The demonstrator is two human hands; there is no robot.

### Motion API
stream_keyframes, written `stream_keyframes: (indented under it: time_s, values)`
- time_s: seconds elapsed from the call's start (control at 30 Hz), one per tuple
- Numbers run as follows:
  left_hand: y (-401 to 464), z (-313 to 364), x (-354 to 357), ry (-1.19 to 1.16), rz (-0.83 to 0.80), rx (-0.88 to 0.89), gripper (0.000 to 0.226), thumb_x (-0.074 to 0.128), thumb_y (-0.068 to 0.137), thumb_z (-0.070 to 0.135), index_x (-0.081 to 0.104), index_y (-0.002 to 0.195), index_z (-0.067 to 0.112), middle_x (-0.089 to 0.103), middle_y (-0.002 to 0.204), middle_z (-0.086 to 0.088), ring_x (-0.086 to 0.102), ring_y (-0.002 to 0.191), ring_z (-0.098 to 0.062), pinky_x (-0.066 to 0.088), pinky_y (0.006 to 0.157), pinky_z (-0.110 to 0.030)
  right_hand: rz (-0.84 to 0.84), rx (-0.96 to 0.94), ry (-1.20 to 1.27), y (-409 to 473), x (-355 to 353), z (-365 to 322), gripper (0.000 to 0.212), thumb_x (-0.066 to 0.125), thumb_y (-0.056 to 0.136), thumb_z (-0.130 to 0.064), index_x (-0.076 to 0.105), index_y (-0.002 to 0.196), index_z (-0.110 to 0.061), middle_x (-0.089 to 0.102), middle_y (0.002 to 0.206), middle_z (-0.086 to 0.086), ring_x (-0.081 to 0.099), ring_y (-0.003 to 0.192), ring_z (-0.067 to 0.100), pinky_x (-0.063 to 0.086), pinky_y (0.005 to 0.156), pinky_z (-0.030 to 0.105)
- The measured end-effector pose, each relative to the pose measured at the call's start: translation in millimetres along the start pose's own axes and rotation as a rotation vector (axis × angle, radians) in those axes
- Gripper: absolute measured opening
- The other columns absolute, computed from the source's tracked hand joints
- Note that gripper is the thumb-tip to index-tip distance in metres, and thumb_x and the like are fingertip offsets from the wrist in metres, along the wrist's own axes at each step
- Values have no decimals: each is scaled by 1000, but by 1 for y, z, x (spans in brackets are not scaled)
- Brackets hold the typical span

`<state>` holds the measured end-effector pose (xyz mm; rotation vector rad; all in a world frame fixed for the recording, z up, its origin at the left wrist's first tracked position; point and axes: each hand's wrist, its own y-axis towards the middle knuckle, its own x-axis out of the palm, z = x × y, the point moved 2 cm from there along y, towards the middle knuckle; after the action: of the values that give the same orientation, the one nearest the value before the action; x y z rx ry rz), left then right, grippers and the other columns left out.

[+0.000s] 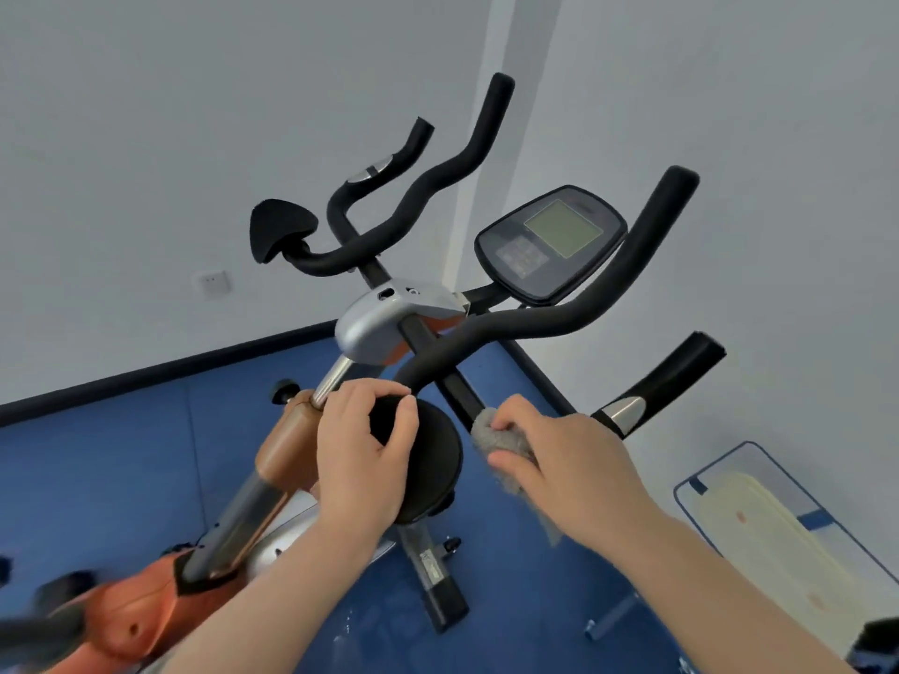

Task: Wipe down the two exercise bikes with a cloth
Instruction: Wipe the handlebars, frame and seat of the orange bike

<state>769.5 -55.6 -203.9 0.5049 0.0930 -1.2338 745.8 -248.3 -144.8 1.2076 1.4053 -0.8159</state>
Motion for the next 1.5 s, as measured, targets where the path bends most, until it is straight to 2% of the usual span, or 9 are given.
stream_keyframes:
  time_s: [0.2, 0.47, 0.63, 0.77, 0.97, 1.03, 1.2, 1.33, 1.5]
  values:
    - [0, -3, 1, -13, -8, -24, 11, 56, 89, 35, 54, 89, 46, 56, 96, 27, 50, 99, 5, 36, 78, -17, 5, -6, 277, 53, 18, -16, 8, 63, 91, -32, 63, 98, -29, 48, 106, -14, 52, 96, 9, 47, 79, 32]
    - [0, -10, 4, -68, -26, -74, 12, 48, 98, 40, 53, 89, 46, 52, 98, 23, 52, 97, 3, 38, 78, -19, 190, 81, 207, 69, 29, -26, 12, 59, 94, -33, 65, 98, -23, 53, 94, -7, 53, 85, 11, 44, 72, 27]
    - [1, -14, 3, -60, -99, -65, 22, 34, 102, 42, 48, 85, 41, 54, 84, 13, 54, 83, -5, 45, 75, -33, -85, 44, 220, 52, 0, -10, 7, 63, 89, -37, 68, 91, -31, 60, 92, -12, 57, 87, 6, 45, 79, 25]
    - [6, -16, -5, -168, -233, -75, 28, 35, 106, 34, 56, 87, 39, 61, 85, 11, 58, 86, -7, 48, 82, -38, 171, 80, 467, 44, -15, -33, 5, 68, 86, -32, 67, 90, -33, 62, 91, -16, 57, 91, -2, 41, 80, 10]
    - [23, -18, -33, -399, -463, -162, 34, 50, 101, 25, 74, 88, 45, 73, 94, 10, 66, 93, -6, 49, 87, -30, 249, 20, 66, 14, 29, -88, 12, 66, 89, -31, 67, 96, -22, 57, 94, -8, 50, 94, 15, 47, 80, 36]
    - [27, -18, -37, -424, -522, -178, 35, 50, 101, 25, 75, 86, 46, 74, 93, 8, 66, 93, -11, 52, 88, -35, 187, -76, 28, 11, 25, -86, 12, 69, 86, -32, 69, 93, -23, 59, 91, -10, 51, 93, 13, 47, 80, 34]
    - [30, -26, -40, -486, -603, -195, 28, 51, 101, 21, 77, 92, 27, 72, 91, -5, 65, 91, -26, 51, 83, -40, 340, 190, -3, 22, 26, -107, 18, 80, 75, -29, 67, 84, -22, 60, 82, -10, 55, 83, 13, 47, 68, 29]
    - [35, -29, -46, -472, -706, -148, 28, 47, 102, 17, 75, 104, 19, 74, 98, -2, 65, 97, -20, 51, 84, -32, 244, 6, -23, 10, 36, -115, 20, 84, 66, -28, 70, 81, -28, 64, 80, -14, 59, 82, 11, 50, 67, 28]
    - [37, -28, -46, -490, -710, -143, 29, 47, 102, 15, 75, 101, 16, 74, 99, -3, 64, 93, -13, 47, 78, -21, 439, 184, 34, 23, 39, -118, 19, 82, 72, -28, 70, 86, -27, 65, 85, -14, 58, 82, 8, 47, 69, 24]
